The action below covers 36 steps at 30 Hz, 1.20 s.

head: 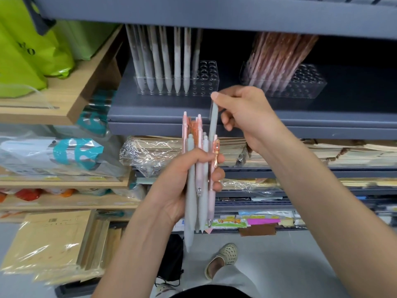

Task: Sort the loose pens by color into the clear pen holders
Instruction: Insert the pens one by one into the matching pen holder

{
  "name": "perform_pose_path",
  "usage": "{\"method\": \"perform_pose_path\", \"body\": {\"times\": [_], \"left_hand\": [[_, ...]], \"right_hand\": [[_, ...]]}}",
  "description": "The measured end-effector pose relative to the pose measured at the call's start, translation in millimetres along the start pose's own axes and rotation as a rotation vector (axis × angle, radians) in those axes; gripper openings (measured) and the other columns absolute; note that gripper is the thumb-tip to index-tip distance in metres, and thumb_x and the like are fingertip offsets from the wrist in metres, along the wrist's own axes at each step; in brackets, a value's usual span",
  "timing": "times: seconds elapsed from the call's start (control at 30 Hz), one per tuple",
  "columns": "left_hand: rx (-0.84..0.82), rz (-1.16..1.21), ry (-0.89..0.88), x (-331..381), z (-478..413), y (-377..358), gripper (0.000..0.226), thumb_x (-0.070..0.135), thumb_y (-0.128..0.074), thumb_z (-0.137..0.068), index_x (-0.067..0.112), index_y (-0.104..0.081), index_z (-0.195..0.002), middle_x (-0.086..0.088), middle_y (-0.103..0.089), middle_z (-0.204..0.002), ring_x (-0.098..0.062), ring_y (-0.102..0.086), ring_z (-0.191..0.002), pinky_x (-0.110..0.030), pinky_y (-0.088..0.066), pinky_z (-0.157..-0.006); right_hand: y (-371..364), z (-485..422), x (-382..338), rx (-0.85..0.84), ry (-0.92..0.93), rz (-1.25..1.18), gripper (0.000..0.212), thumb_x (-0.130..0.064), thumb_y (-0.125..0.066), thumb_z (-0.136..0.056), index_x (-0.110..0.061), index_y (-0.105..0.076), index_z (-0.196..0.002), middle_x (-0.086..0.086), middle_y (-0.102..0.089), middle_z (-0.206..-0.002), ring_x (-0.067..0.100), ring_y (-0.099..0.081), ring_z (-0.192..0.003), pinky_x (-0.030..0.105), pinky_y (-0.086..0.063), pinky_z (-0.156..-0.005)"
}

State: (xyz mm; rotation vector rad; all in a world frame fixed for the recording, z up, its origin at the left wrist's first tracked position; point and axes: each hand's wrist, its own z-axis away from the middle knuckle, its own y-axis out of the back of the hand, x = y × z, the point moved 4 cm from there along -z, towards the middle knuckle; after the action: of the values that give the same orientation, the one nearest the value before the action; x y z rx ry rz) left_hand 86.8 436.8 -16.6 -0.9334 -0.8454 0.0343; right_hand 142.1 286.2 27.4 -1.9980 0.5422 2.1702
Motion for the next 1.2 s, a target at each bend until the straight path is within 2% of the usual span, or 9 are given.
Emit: {"method": "perform_pose_path", "body": {"times": [0.13,0.23,0.37,0.7,0.83,0.93,1.0,1.1,1.2], "left_hand": [[-0.008,-0.016,-0.014,5,3,2,0.017,0.005,-0.060,-0.078,0.003,-0.060,-0.095,-0.008,-0.060,-0.079,-0.014,-0.050,-0.051,-0.025,-0.046,-0.045],[0.013,-0.051,-0.041,6,5,5,0.023,0.006,-0.059,-0.077,0.004,-0.055,-0.100,-0.007,-0.061,-0.079,-0.014,-0.049,-0.050,-0.024,-0.045,-0.045],[0.055,-0.055,-0.049,8,9,12,0.027,0.006,-0.060,-0.075,0.003,-0.055,-0.101,-0.007,-0.061,-0.079,-0.014,-0.048,-0.050,-0.025,-0.044,-0.044],[0.121,-0.027,-0.084,24,18,31,0.018,0.004,-0.056,-0.083,0.007,-0.070,-0.074,-0.009,-0.053,-0.078,-0.014,-0.047,-0.050,-0.024,-0.044,-0.044],[0.124,-0.004,-0.110,31,21,38,0.009,0.004,-0.055,-0.083,0.005,-0.064,-0.084,-0.006,-0.059,-0.077,-0.013,-0.048,-0.050,-0.023,-0.044,-0.044],[0.145,-0.010,-0.131,34,23,42,0.017,0.005,-0.057,-0.080,0.009,-0.072,-0.072,-0.007,-0.057,-0.077,-0.013,-0.048,-0.050,-0.023,-0.044,-0.044],[0.163,0.001,-0.139,35,23,44,0.011,0.003,-0.055,-0.083,0.006,-0.066,-0.082,-0.007,-0.059,-0.078,-0.014,-0.048,-0.051,-0.023,-0.044,-0.044],[0.176,0.004,-0.141,35,21,47,0.007,0.003,-0.055,-0.083,0.004,-0.059,-0.088,-0.007,-0.060,-0.078,-0.014,-0.048,-0.051,-0.023,-0.043,-0.044],[0.178,-0.017,-0.137,36,20,45,0.012,0.005,-0.058,-0.078,0.006,-0.070,-0.074,-0.008,-0.056,-0.078,-0.014,-0.048,-0.050,-0.023,-0.043,-0.043]], "right_hand": [[0,-1,-5,0.058,0.028,-0.058,0.012,-0.021,-0.065,-0.093,-0.009,-0.065,-0.094,0.003,-0.059,-0.069,0.010,-0.049,-0.047,0.025,-0.042,-0.043],[-8,7,0,-0.123,-0.038,-0.113,0.022,-0.021,-0.067,-0.093,-0.002,-0.064,-0.104,0.011,-0.064,-0.081,0.013,-0.055,-0.054,0.025,-0.048,-0.048],[-13,18,4,-0.335,-0.051,0.026,0.016,-0.016,-0.071,-0.089,0.000,-0.069,-0.093,0.018,-0.067,-0.081,0.015,-0.062,-0.064,0.025,-0.053,-0.061],[7,-19,-46,0.278,0.402,-0.226,0.010,0.005,-0.055,-0.092,-0.003,-0.061,-0.089,0.002,-0.068,-0.080,0.017,-0.069,-0.078,0.033,-0.060,-0.077],[-5,-30,-50,0.342,0.484,-0.058,0.013,0.007,-0.050,-0.092,0.004,-0.059,-0.102,0.013,-0.066,-0.093,0.029,-0.066,-0.093,0.037,-0.055,-0.089],[-13,-38,-51,0.338,0.477,0.085,0.007,-0.005,-0.054,-0.095,-0.007,-0.060,-0.097,0.006,-0.063,-0.091,0.018,-0.059,-0.089,0.018,-0.049,-0.084],[-15,-44,-56,0.382,0.471,0.365,0.019,-0.023,-0.054,-0.097,-0.013,-0.068,-0.104,0.003,-0.066,-0.096,0.016,-0.059,-0.090,0.009,-0.044,-0.079],[-22,-64,-63,0.362,0.410,0.560,0.032,-0.034,-0.054,-0.096,-0.009,-0.069,-0.111,0.011,-0.070,-0.114,0.027,-0.062,-0.110,0.032,-0.044,-0.099],[-30,-75,-66,0.371,0.383,0.572,0.030,-0.032,-0.057,-0.095,-0.007,-0.069,-0.107,0.010,-0.070,-0.114,0.026,-0.061,-0.110,0.022,-0.041,-0.092]]}}
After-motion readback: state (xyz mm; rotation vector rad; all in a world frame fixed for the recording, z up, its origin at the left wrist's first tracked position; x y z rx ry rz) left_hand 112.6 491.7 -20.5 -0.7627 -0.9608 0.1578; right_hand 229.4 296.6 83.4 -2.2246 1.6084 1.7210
